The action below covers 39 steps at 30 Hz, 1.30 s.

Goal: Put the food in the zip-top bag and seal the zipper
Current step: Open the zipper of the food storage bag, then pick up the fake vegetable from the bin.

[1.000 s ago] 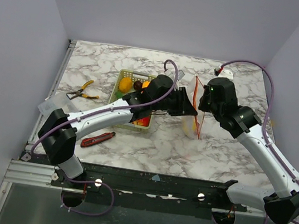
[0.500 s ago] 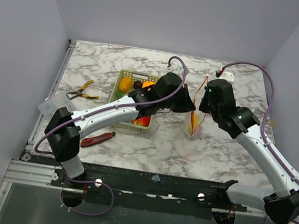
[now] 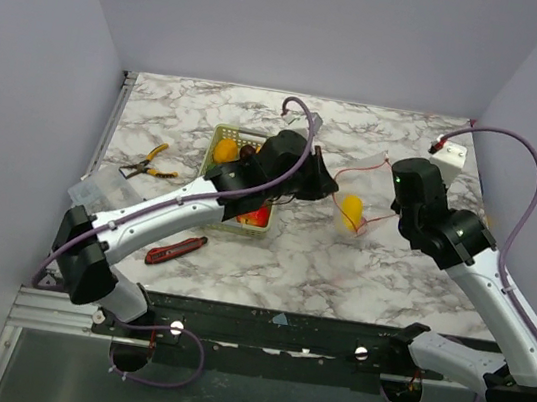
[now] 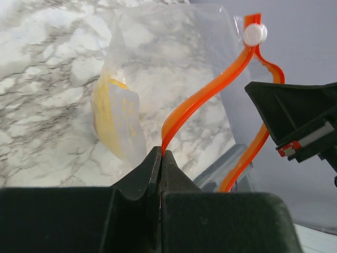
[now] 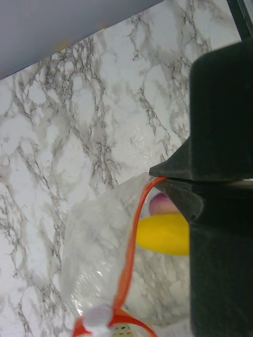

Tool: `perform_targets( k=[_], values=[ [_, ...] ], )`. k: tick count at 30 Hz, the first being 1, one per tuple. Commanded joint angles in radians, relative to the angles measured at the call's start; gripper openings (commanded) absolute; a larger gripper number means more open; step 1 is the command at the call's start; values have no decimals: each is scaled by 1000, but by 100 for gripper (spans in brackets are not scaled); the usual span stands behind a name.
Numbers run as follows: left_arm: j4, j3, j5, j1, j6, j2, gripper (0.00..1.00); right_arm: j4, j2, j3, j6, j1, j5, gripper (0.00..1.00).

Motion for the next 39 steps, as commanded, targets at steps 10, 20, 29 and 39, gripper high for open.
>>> perform_targets(
  k=[10, 20, 29, 39],
  values=[
    [204, -36, 415, 34, -141, 233, 0, -19, 8, -44, -130, 1, -90, 0],
    [293, -209, 489, 99, -94, 148, 40, 147, 9, -174, -162, 1, -313, 1],
    [240, -326, 429, 193, 102, -57, 68, 217, -19, -208, -167, 1, -399, 1],
    [-136, -196, 19, 355, 369, -17, 77, 243, -23, -238, -178, 1, -394, 1]
  ],
)
